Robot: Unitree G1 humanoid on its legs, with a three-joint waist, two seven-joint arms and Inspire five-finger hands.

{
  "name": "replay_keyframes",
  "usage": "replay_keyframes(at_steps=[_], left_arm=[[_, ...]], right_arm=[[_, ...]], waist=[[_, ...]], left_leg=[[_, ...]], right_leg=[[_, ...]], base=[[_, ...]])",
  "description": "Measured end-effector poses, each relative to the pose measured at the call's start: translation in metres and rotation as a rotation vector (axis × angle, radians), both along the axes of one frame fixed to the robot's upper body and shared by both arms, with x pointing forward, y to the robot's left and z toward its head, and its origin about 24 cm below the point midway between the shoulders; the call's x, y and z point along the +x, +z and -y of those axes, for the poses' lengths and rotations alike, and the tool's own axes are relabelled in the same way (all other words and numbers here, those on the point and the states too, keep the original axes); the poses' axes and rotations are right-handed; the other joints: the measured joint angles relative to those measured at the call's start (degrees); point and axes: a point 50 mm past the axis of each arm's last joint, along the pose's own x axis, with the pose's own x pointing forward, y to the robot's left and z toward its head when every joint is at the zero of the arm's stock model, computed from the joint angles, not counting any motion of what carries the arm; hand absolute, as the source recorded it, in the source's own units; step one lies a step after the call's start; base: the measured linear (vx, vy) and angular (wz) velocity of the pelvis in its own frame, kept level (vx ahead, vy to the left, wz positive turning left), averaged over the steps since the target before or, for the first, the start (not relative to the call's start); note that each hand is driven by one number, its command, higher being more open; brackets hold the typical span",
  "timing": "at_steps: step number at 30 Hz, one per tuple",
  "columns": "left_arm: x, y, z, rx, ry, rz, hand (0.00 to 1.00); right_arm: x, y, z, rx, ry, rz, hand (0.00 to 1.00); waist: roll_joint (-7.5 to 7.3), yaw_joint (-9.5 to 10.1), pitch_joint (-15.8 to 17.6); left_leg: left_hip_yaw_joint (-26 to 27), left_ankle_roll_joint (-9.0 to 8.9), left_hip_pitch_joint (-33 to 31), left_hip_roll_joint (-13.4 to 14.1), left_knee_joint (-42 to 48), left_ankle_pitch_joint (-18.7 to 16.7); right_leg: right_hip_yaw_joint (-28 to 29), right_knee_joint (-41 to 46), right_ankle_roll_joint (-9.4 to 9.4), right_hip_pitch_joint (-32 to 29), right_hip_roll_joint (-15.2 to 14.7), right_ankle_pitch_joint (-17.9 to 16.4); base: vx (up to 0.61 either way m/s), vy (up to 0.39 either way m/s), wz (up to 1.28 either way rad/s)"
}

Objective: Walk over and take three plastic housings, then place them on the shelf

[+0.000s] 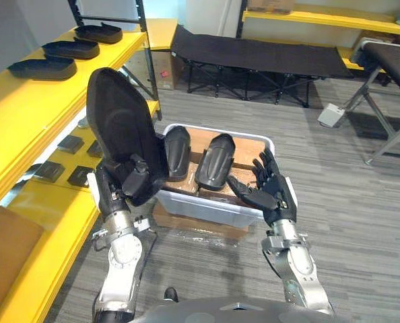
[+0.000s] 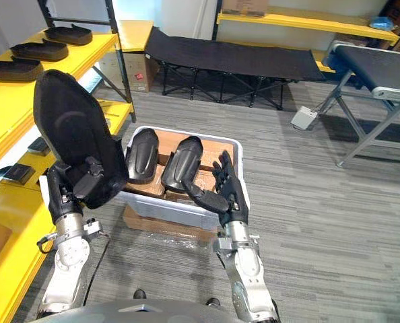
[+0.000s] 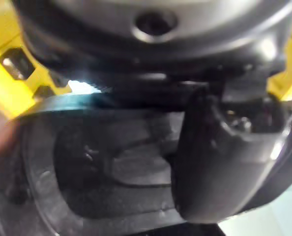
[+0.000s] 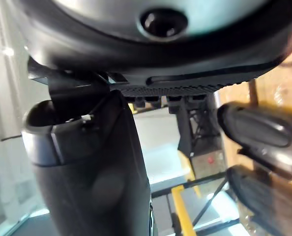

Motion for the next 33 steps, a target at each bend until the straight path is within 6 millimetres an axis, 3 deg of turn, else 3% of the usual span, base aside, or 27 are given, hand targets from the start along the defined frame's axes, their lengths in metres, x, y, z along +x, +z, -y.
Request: replay_keyframes(at_steps=[6,11,17,21,27,28,29,30,31,32,33], left_arm=[[-0.004,0.015,-0.002,-0.140,-0.095,0.133,0.00],[-0.009,0.045,-0.008,-0.158,-0.080,0.299,0.00],[-0.026,0.056,-0.021,-0.136,-0.067,0.361,0.00],[-0.036,0.052,-0.030,-0.118,-0.032,0.335,0.00],[-0.054,0.041,-0.042,-0.178,0.050,0.300,0.00],[-0.055,0.040,-0.042,-0.184,0.047,0.300,0.00],[-0.054,0.040,-0.042,-0.183,0.038,0.302,0.00],[-0.049,0.042,-0.036,-0.184,-0.015,0.315,0.00],[-0.042,0.045,-0.029,-0.185,-0.079,0.333,0.00],[-0.039,0.046,-0.026,-0.188,-0.105,0.345,0.00],[-0.033,0.049,-0.021,-0.195,-0.138,0.365,0.00]], right_arm=[[-0.014,-0.038,0.018,0.004,-0.045,-0.189,1.00],[-0.001,-0.032,0.016,-0.001,-0.056,-0.158,1.00],[0.043,-0.013,-0.017,-0.044,0.091,-0.055,1.00],[0.053,-0.003,-0.044,-0.031,0.202,-0.007,1.00],[0.056,0.000,-0.059,-0.013,0.267,0.003,1.00],[0.055,-0.002,-0.058,-0.014,0.262,-0.016,1.00],[0.055,-0.002,-0.056,-0.016,0.256,-0.021,1.00],[0.053,-0.004,-0.047,-0.020,0.220,-0.031,1.00],[0.048,-0.006,-0.033,-0.016,0.165,-0.039,1.00],[0.045,-0.005,-0.026,-0.019,0.142,-0.039,1.00],[0.042,-0.006,-0.015,-0.034,0.115,-0.038,1.00]], waist=[[0.68,0.20,0.48],[1.56,1.67,0.95],[1.40,6.06,1.08],[1.20,9.34,1.24],[0.25,10.28,2.01],[0.08,9.86,3.23],[-0.39,9.40,3.36],[-0.41,7.77,3.96],[-0.08,7.56,4.36],[-0.12,7.56,4.49],[0.89,7.50,5.31]], left_leg=[[-0.66,-0.02,0.06,-0.01,0.01,-0.04],[-4.74,0.36,-1.03,-0.82,-0.01,0.51],[-11.21,0.64,-1.50,-2.28,-0.01,1.37],[-14.40,1.21,-2.63,-3.36,0.01,2.06],[-16.18,1.69,-2.62,-4.27,0.03,2.21],[-12.75,2.18,-4.03,-3.94,0.88,-0.27],[-11.10,2.06,-4.46,-3.65,1.87,-0.56],[-4.10,2.07,-6.91,-1.63,5.74,-0.85],[1.82,2.15,-8.68,0.35,8.12,-1.10],[3.72,2.24,-9.25,0.89,8.95,-1.17],[3.93,2.74,-9.99,0.65,9.35,-0.79]], right_leg=[[-0.72,0.01,0.01,0.43,-0.01,-0.03],[-4.85,0.01,0.43,1.78,-0.45,-0.64],[-11.03,0.02,1.11,5.10,-0.97,-1.51],[-13.96,1.89,1.55,5.40,-1.99,-2.64],[-14.10,5.76,1.23,5.17,-3.73,-3.91],[-16.27,6.37,1.94,6.12,-4.38,-4.38],[-17.15,6.37,2.12,6.50,-4.47,-4.44],[-21.43,6.64,2.43,8.08,-4.42,-4.59],[-24.26,7.58,3.32,8.58,-5.02,-5.36],[-25.07,8.32,3.72,8.72,-5.41,-5.68],[-25.53,10.33,3.93,8.64,-6.38,-6.32]], base=[[0.01,0.002,0.05],[-0.02,0.010,0.40],[0.01,0.023,0.58],[0.03,0.047,0.49],[0.01,0.060,0.24],[-0.05,0.042,0.58],[-0.09,0.042,1.17],[-0.06,0.029,1.41],[-0.04,0.048,1.50],[0.00,0.101,1.22],[0.01,0.115,0.78]])
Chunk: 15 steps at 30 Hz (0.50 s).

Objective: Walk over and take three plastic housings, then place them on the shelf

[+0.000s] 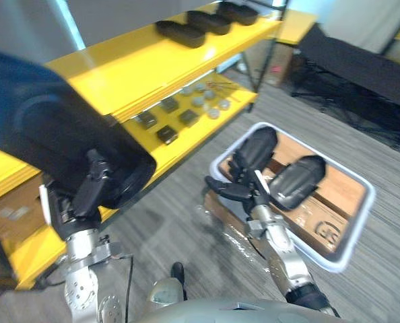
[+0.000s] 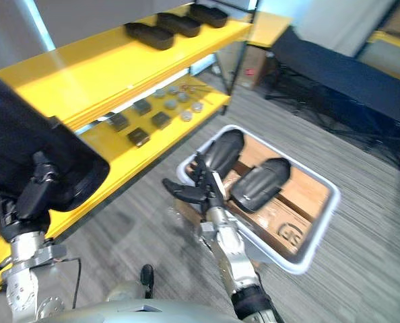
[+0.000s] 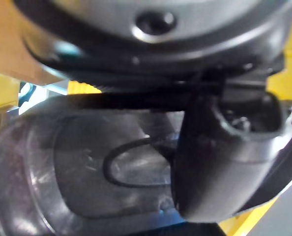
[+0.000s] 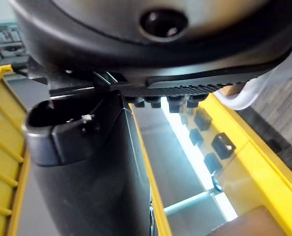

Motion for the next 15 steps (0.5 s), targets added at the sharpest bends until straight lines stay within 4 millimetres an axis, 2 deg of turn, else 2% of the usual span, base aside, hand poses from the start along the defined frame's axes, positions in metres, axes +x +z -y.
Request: replay_keyframes(at_steps=[4,7,8,9,11,14,15], left_arm=[[0.003,0.002,0.002,0.026,-0.037,0.006,0.00],[0.006,0.004,0.011,0.062,-0.140,0.019,0.00],[0.007,0.004,0.015,0.079,-0.186,0.024,0.00],[0.008,0.004,0.018,0.096,-0.225,0.025,0.00],[0.009,-0.001,0.020,0.096,-0.246,0.002,0.00],[0.010,-0.006,0.023,0.076,-0.244,-0.019,0.00],[0.011,-0.007,0.026,0.067,-0.255,-0.024,0.00]], right_arm=[[-0.005,-0.004,0.011,-0.005,-0.025,-0.014,1.00],[-0.012,-0.007,0.015,0.000,-0.062,-0.009,1.00],[-0.014,-0.006,0.017,0.002,-0.080,0.000,1.00],[-0.013,-0.003,0.014,0.005,-0.078,0.018,1.00],[-0.009,0.005,0.002,0.014,-0.024,0.058,1.00],[-0.004,0.011,-0.011,-0.029,0.045,0.097,1.00],[-0.003,0.012,-0.013,-0.063,0.063,0.106,1.00]], waist=[[0.62,-1.10,0.50],[0.53,-1.58,0.54],[0.48,-2.11,0.49],[0.41,-2.51,0.52],[0.32,-2.45,0.61],[0.63,-2.42,0.60],[0.88,-2.41,0.75]], left_leg=[[-2.42,1.23,1.16,-3.50,-3.11,2.41],[-6.96,2.04,2.19,-5.15,-4.19,2.88],[-8.65,2.65,2.28,-5.48,-5.02,3.25],[-10.22,2.85,2.24,-5.74,-6.08,4.13],[-10.82,2.60,2.14,-6.01,-6.39,4.90],[-10.62,1.07,0.17,-5.57,-5.54,6.25],[-10.75,0.59,-0.43,-4.86,-5.53,6.86]], right_leg=[[0.71,4.45,0.11,0.09,-3.44,-1.69],[7.03,12.10,-1.21,-1.08,-5.75,-2.39],[10.34,14.43,-3.85,-1.95,-5.72,-4.86],[13.93,15.46,-4.34,-3.38,-4.57,-7.76],[15.66,14.09,-5.09,-5.26,-3.06,-9.33],[16.41,9.68,-3.22,-4.37,-1.01,-10.29],[16.43,8.40,-1.76,-4.38,0.06,-10.02]], base=[[0.03,0.120,0.53],[0.06,0.058,0.65],[0.02,-0.017,0.86],[0.01,-0.048,0.81],[-0.01,-0.082,0.35],[-0.03,-0.119,0.02],[-0.09,-0.150,-0.03]])
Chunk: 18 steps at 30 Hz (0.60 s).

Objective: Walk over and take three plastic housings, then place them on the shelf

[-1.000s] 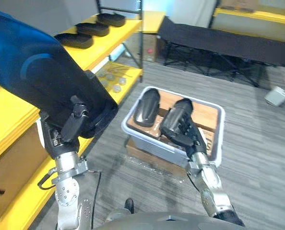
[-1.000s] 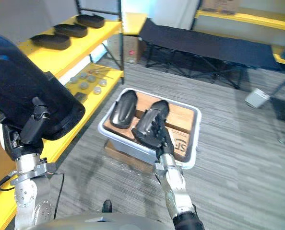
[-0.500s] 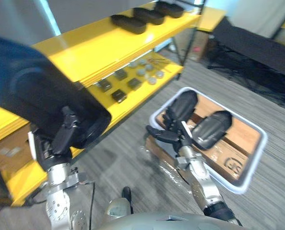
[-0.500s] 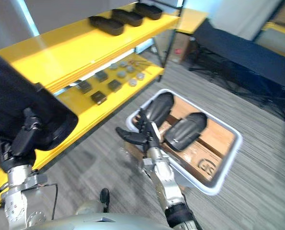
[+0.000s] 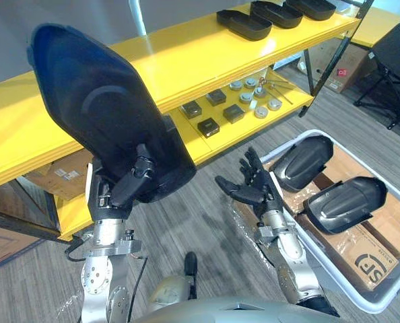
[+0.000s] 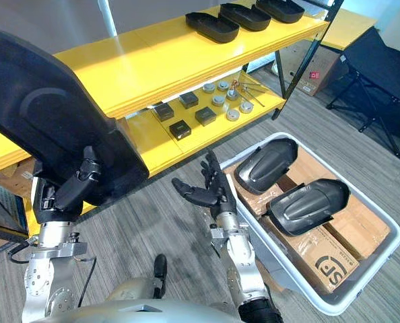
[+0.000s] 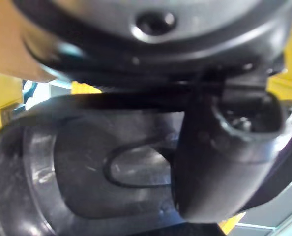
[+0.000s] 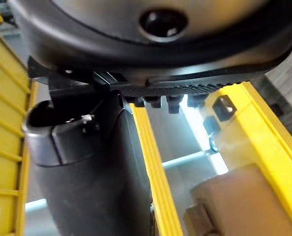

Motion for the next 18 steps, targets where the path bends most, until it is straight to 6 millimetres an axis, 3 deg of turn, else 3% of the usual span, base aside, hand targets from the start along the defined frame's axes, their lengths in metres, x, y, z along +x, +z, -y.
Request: replay_keyframes(at_steps=[2,6,10,12,14,16,17,18], left_arm=[[0.000,-0.003,0.004,-0.010,-0.016,-0.015,0.00],[-0.001,-0.004,0.006,-0.015,-0.021,-0.022,0.00],[-0.002,-0.004,0.005,-0.007,-0.019,-0.021,0.00],[-0.002,-0.003,0.004,-0.003,-0.015,-0.019,0.00],[-0.002,-0.002,-0.001,0.008,0.001,-0.014,0.00],[-0.002,-0.002,-0.002,0.008,0.014,-0.013,0.00],[-0.002,-0.001,-0.003,0.022,0.015,-0.011,0.00],[-0.003,0.000,-0.006,0.044,0.023,-0.009,0.00]], right_arm=[[-0.002,-0.002,0.000,-0.027,0.005,-0.006,1.00],[-0.003,0.002,0.003,-0.030,-0.005,0.008,1.00],[-0.003,0.004,0.003,-0.014,-0.022,0.015,1.00],[-0.003,0.005,0.003,-0.007,-0.043,0.027,1.00],[-0.002,0.007,0.003,0.013,-0.083,0.038,1.00],[-0.002,0.009,0.007,0.014,-0.116,0.058,1.00],[-0.001,0.010,0.010,0.016,-0.139,0.063,1.00],[-0.001,0.010,0.011,0.018,-0.148,0.066,1.00]], waist=[[0.31,0.03,0.23],[1.03,-0.29,0.61],[0.74,0.01,0.74],[0.29,1.16,0.80],[-0.86,1.59,1.12],[-0.77,1.44,0.98],[-0.44,1.38,0.80],[-0.58,1.27,0.87]], left_leg=[[-0.31,-0.81,0.51,1.31,-0.15,0.59],[0.32,-1.43,1.90,1.72,-1.35,0.79],[0.82,-0.88,1.13,0.58,1.93,-0.88],[1.89,-0.30,-0.23,-0.44,4.98,-2.82],[3.50,0.79,-0.66,-2.22,7.58,-5.53],[3.06,2.19,-0.23,-3.83,8.12,-6.74],[2.50,2.92,0.94,-4.48,7.41,-7.20],[1.87,3.75,3.14,-4.97,6.06,-7.79]], right_leg=[[0.09,-0.76,0.26,0.80,1.51,0.12],[1.12,0.87,0.73,0.56,1.49,-1.69],[-0.44,3.33,1.27,0.89,-1.18,-3.79],[-0.89,4.62,2.04,1.20,-3.17,-4.36],[-2.27,5.85,3.10,2.82,-5.78,-3.92],[-1.13,15.15,-0.88,0.02,-9.55,-2.00],[1.57,22.86,-6.61,-3.65,-11.94,1.65],[6.17,29.18,-9.63,-7.22,-13.15,6.69]], base=[[-0.09,-0.126,-0.04],[-0.09,-0.027,-0.11],[-0.03,0.018,0.13],[0.06,0.045,0.17],[0.17,0.104,0.36],[0.18,0.129,0.40],[0.23,0.188,0.22],[0.25,0.175,0.13]])
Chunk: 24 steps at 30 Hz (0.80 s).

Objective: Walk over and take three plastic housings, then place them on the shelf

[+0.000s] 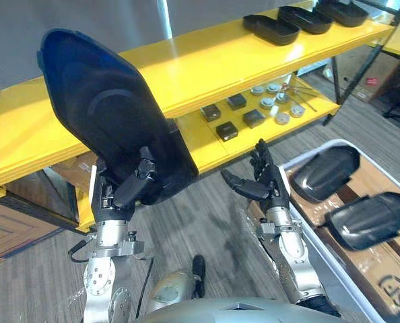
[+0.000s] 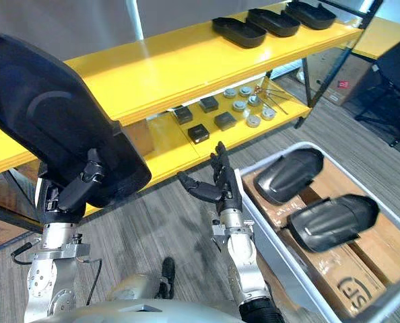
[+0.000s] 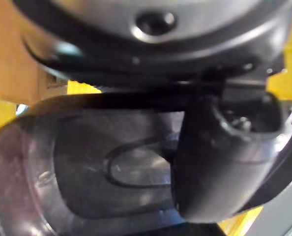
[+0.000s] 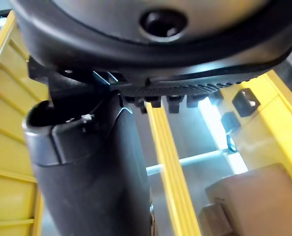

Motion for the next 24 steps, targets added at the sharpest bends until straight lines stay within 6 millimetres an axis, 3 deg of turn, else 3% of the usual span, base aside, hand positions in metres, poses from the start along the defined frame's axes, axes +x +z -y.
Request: replay_keyframes(at_steps=[1,3,5,7,9,10,12,13,14,15,17,18,19,20,21,23,24], left_arm=[[0.000,0.001,-0.002,0.011,0.008,0.000,0.00],[0.004,0.005,-0.007,0.037,0.040,0.009,0.00],[0.009,0.011,-0.011,0.058,0.053,0.036,0.00],[0.017,0.020,-0.014,0.078,0.053,0.078,0.00],[0.025,0.028,-0.013,0.083,0.047,0.118,0.00],[0.028,0.029,-0.014,0.078,0.061,0.119,0.00],[0.028,0.025,-0.018,0.069,0.094,0.100,0.00],[0.028,0.025,-0.019,0.066,0.101,0.098,0.00],[0.026,0.024,-0.023,0.067,0.126,0.091,0.00],[0.025,0.023,-0.026,0.066,0.149,0.084,0.00],[0.016,0.011,-0.032,0.024,0.219,0.028,0.00],[0.016,0.006,-0.032,0.016,0.222,0.007,0.00],[0.018,-0.004,-0.032,0.006,0.222,-0.050,0.00],[0.019,-0.013,-0.032,0.004,0.215,-0.098,0.00],[0.021,-0.026,-0.029,0.002,0.193,-0.160,0.00],[0.022,-0.029,-0.023,0.000,0.162,-0.173,0.00],[0.023,-0.028,-0.017,0.024,0.135,-0.169,0.00]], right_arm=[[0.000,0.000,-0.001,0.005,-0.003,0.003,1.00],[0.002,0.006,-0.003,0.025,-0.010,0.044,1.00],[0.010,0.019,0.000,-0.029,0.008,0.103,1.00],[0.026,0.042,0.005,-0.129,0.034,0.204,1.00],[0.042,0.072,0.014,-0.203,0.038,0.325,1.00],[0.048,0.093,0.019,-0.222,0.031,0.404,1.00],[0.048,0.112,0.025,-0.208,0.015,0.478,1.00],[0.047,0.116,0.027,-0.196,0.013,0.495,1.00],[0.046,0.120,0.031,-0.179,0.012,0.513,1.00],[0.045,0.121,0.033,-0.168,0.014,0.514,1.00],[0.043,0.116,0.037,-0.139,0.053,0.488,1.00],[0.042,0.114,0.040,-0.142,0.050,0.480,1.00],[0.041,0.111,0.043,-0.151,0.052,0.461,1.00],[0.040,0.105,0.046,-0.153,0.049,0.431,1.00],[0.039,0.096,0.053,-0.147,0.025,0.390,1.00],[0.036,0.091,0.058,-0.121,0.001,0.372,1.00],[0.034,0.088,0.065,-0.097,-0.043,0.363,1.00]], waist=[[-0.20,-0.14,-0.02],[-0.14,-1.56,0.04],[0.15,-1.73,0.20],[0.41,-1.78,0.36],[0.67,-2.08,0.47],[0.67,-2.46,0.48],[0.09,-2.71,0.13],[-0.04,-2.75,0.06],[0.21,-3.00,0.10],[-0.08,-3.31,-0.08],[2.53,-3.14,-1.77],[3.43,-3.30,-2.07],[4.35,-3.59,-1.98],[4.47,-3.42,-1.97],[4.34,-3.70,-1.90],[4.07,-3.88,-1.69],[3.69,-3.91,-1.44]], left_leg=[[-0.41,0.41,1.05,-0.13,-0.55,-0.31],[-3.01,1.11,3.92,-0.09,-0.86,-1.92],[-4.10,0.22,6.43,-0.08,-1.80,-2.35],[-4.67,-0.19,8.18,-0.07,-2.37,-2.98],[-6.41,-0.41,9.88,-0.06,-2.08,-3.94],[-8.54,-1.03,11.86,-0.18,-1.17,-5.21],[-11.20,-2.58,13.47,-0.31,1.20,-8.90],[-11.98,-2.72,13.24,-0.29,2.77,-10.88],[-11.55,-2.10,12.24,0.83,7.01,-15.44],[-8.71,-3.49,12.07,3.00,10.23,-18.36],[-5.68,-6.39,10.93,9.15,19.82,-23.02],[-4.58,-6.82,8.98,10.60,24.03,-22.97],[-2.08,-9.24,4.61,12.85,33.52,-20.21],[0.43,-9.45,3.06,14.00,35.47,-20.44],[2.64,-9.76,2.66,14.74,32.13,-20.93],[3.02,-9.99,1.98,14.61,26.70,-20.61],[2.82,-10.47,1.20,14.05,20.43,-18.65]], right_leg=[[2.65,2.73,0.89,-1.45,0.08,1.06],[6.80,7.87,3.64,-5.92,3.88,-5.90],[6.06,4.08,3.64,-8.87,7.26,-9.55],[6.87,-4.81,4.08,-12.62,10.89,-9.33],[11.26,-16.15,7.62,-15.92,14.47,-6.68],[12.87,-22.60,8.65,-16.40,14.91,-3.73],[14.26,-25.49,7.56,-15.61,14.89,-0.61],[14.23,-25.48,6.76,-15.13,14.99,0.00],[13.80,-25.38,6.37,-13.22,15.63,0.67],[12.94,-25.56,5.90,-10.83,16.25,0.37],[11.10,-25.73,3.84,-7.73,20.37,2.41],[10.51,-26.14,3.38,-7.17,21.32,2.16],[9.25,-28.94,3.38,-4.73,21.88,2.90],[9.20,-31.01,3.41,-2.52,21.89,3.25],[8.66,-34.85,3.91,1.46,21.21,3.62],[7.81,-37.36,4.17,4.23,20.46,3.78],[7.34,-39.30,4.51,6.53,19.62,3.98]], base=[[0.35,0.154,0.13],[0.33,0.115,0.29],[0.21,0.086,0.21],[0.22,0.057,0.23],[0.33,-0.022,0.62],[0.42,-0.099,0.90],[0.37,-0.151,0.81],[0.29,-0.213,0.68],[0.24,-0.211,0.60],[0.34,-0.334,0.52],[0.43,-0.318,0.24],[0.40,-0.191,0.23],[0.30,-0.094,0.22],[0.52,-0.158,0.21],[0.42,-0.095,0.15],[0.30,-0.026,0.21],[0.30,0.061,0.18]])
